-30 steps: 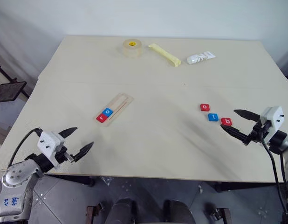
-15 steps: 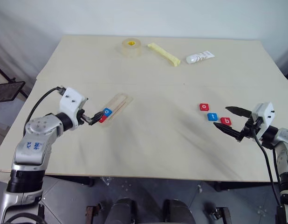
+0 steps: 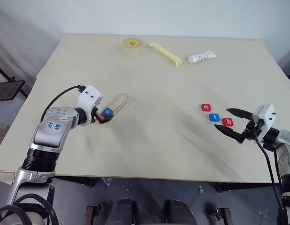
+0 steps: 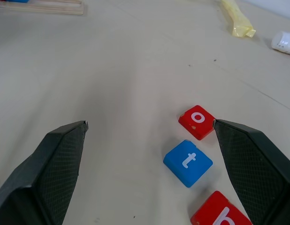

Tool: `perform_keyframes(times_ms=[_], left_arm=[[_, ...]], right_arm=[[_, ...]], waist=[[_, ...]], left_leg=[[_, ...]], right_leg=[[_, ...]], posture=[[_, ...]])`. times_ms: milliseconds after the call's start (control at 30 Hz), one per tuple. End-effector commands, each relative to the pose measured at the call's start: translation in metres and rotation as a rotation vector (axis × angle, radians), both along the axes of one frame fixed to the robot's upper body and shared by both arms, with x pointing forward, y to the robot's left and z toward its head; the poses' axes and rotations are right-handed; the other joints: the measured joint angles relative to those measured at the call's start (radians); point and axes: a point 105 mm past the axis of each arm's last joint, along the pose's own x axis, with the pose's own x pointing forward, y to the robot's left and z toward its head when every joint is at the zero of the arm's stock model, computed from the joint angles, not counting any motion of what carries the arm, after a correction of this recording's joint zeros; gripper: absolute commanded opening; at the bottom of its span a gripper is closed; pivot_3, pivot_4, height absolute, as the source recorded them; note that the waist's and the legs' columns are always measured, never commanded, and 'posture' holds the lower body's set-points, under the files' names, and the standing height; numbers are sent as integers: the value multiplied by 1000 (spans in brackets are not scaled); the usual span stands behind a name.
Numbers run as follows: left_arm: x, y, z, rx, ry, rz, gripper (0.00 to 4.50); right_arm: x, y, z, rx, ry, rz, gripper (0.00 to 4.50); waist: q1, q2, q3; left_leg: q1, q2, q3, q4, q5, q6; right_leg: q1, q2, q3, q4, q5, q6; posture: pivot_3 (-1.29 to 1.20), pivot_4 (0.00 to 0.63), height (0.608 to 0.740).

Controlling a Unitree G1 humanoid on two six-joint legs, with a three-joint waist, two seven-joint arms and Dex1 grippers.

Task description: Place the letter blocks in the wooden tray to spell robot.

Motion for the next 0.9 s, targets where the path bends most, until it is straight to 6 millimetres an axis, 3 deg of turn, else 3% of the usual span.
perform_keyframes(times_ms=[33, 367, 900], left_arm=[[5, -1, 3, 20, -3, -6, 4500], [11, 2, -15, 14, 95, 28, 4500], [-1, 16, -28, 39, 215, 89, 4500]], right_arm=[[-2, -1, 12, -8, -42, 5, 4461], [0, -2, 14, -18, -45, 6, 4461], [5, 1, 16, -24, -45, 9, 4461]], waist=[[0, 0, 0], [3, -1, 0], [-1, 0, 0]], left_leg=[[0, 0, 0, 1, 0, 0], [0, 0, -1, 4, 0, 0], [1, 0, -1, 4, 0, 0]], right_leg=[[0, 0, 0, 0, 0, 0], [1, 0, 0, 2, 0, 0], [1, 0, 1, 4, 0, 0]], posture=[[0, 150, 740], [0, 150, 740], [0, 150, 740]])
